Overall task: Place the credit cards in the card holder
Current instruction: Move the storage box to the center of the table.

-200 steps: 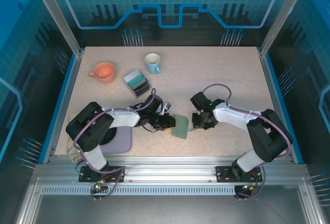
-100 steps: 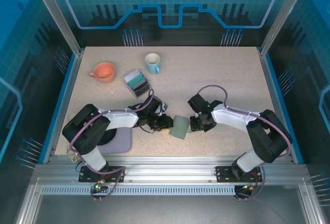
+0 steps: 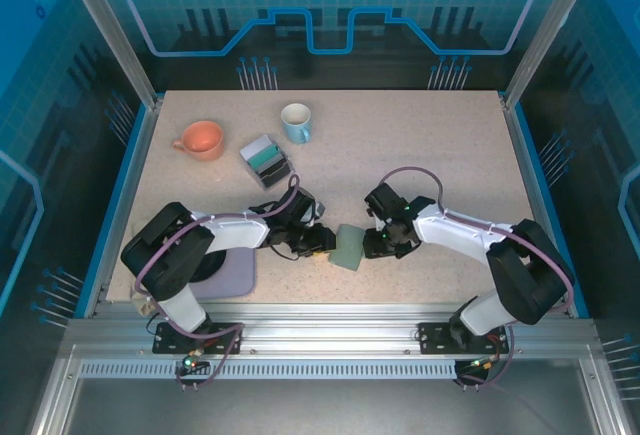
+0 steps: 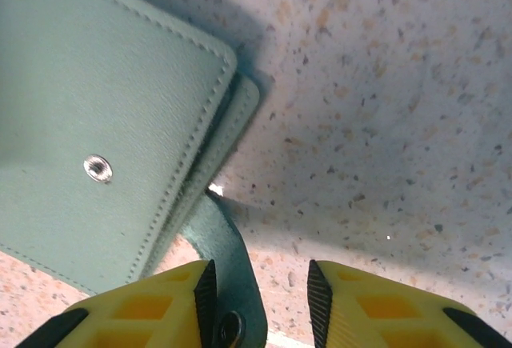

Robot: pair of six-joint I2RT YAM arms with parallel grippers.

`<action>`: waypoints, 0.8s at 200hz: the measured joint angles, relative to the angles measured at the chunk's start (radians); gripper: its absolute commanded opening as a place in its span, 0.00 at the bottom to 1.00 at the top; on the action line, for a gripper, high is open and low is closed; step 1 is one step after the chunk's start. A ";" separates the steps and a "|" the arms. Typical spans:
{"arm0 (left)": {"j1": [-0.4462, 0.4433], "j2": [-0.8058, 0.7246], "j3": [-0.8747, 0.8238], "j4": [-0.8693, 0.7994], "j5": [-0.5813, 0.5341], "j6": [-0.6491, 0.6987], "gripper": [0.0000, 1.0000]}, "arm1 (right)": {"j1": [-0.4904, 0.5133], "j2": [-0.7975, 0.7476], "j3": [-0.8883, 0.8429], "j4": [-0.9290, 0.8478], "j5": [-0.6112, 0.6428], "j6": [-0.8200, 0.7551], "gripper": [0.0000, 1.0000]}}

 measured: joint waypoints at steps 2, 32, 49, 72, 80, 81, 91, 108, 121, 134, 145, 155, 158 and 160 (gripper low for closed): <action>0.000 0.000 0.000 0.000 0.000 0.000 0.30 | 0.001 0.000 -0.001 -0.001 0.000 0.001 0.34; -0.003 0.005 0.004 0.000 0.001 0.002 0.29 | 0.005 0.019 -0.008 -0.024 0.016 0.006 0.24; -0.006 0.012 0.005 0.000 0.001 0.002 0.28 | 0.005 0.041 -0.008 -0.022 0.023 0.005 0.21; -0.015 0.016 0.005 0.000 0.001 0.002 0.27 | 0.005 0.068 0.008 -0.021 0.026 -0.005 0.20; -0.019 0.016 0.005 0.001 0.001 0.001 0.26 | 0.005 0.079 0.019 -0.020 0.026 -0.011 0.20; -0.020 0.016 0.005 0.001 0.001 0.001 0.26 | 0.005 0.081 0.022 -0.020 0.026 -0.014 0.20; -0.024 0.016 0.005 0.001 0.001 -0.002 0.26 | 0.005 0.095 0.035 -0.021 0.025 -0.023 0.20; -0.027 0.013 -0.007 0.016 0.000 -0.012 0.25 | 0.005 0.120 0.066 -0.024 0.022 -0.042 0.20; -0.031 0.006 -0.026 0.034 0.000 -0.028 0.25 | 0.005 0.140 0.097 -0.011 0.018 -0.058 0.20; -0.037 -0.003 -0.043 0.046 0.000 -0.037 0.25 | 0.006 0.157 0.124 0.002 0.011 -0.072 0.20; -0.041 -0.013 -0.052 0.050 -0.001 -0.047 0.25 | 0.006 0.169 0.146 0.007 0.007 -0.083 0.20; -0.042 -0.023 -0.058 0.050 -0.005 -0.052 0.26 | 0.007 0.181 0.164 0.007 0.008 -0.092 0.21; -0.042 -0.026 -0.058 0.050 -0.007 -0.053 0.26 | 0.007 0.184 0.168 0.006 0.010 -0.095 0.21; -0.042 -0.028 -0.059 0.050 -0.008 -0.054 0.26 | 0.007 0.185 0.170 0.006 0.011 -0.096 0.21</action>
